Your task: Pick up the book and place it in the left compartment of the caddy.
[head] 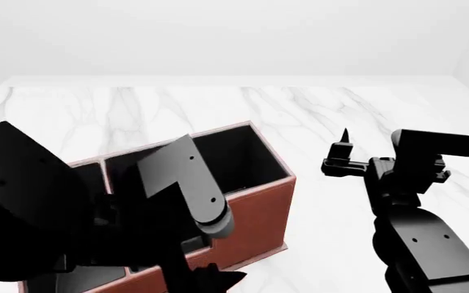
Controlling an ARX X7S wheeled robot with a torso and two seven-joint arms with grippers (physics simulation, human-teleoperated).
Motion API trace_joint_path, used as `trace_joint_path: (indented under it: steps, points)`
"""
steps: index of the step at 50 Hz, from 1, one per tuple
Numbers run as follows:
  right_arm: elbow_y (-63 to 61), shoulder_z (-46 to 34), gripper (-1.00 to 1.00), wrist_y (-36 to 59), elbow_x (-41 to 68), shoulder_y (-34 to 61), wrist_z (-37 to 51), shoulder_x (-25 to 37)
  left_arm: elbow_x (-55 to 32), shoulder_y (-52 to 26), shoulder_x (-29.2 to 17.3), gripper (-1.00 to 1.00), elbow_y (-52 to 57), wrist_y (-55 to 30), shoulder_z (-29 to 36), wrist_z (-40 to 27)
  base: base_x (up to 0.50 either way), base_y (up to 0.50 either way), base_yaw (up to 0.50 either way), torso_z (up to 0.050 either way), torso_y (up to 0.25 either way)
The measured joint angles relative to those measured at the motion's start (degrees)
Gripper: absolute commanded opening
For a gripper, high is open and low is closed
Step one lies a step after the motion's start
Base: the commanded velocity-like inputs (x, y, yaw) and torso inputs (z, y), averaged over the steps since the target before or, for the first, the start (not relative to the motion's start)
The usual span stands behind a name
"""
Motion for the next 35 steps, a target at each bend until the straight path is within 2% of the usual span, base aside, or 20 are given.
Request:
trace_joint_path:
  steps: [15, 35]
  points:
    - [0.69, -0.62, 1.00, -0.60, -0.07, 0.02, 0.18, -0.01, 0.09, -2.44, 1.40, 1.00, -3.20, -2.18, 4.59, 2.40, 0.00, 0.00, 0.00, 0.000, 0.000]
    - [1.40, -1.08, 1.00, -1.35, 0.05, 0.07, 0.36, 0.09, 14.87, -3.87, 4.28, 1.00, -6.04, -3.65, 8.41, 17.39, 0.00, 0.00, 0.00, 0.000, 0.000]
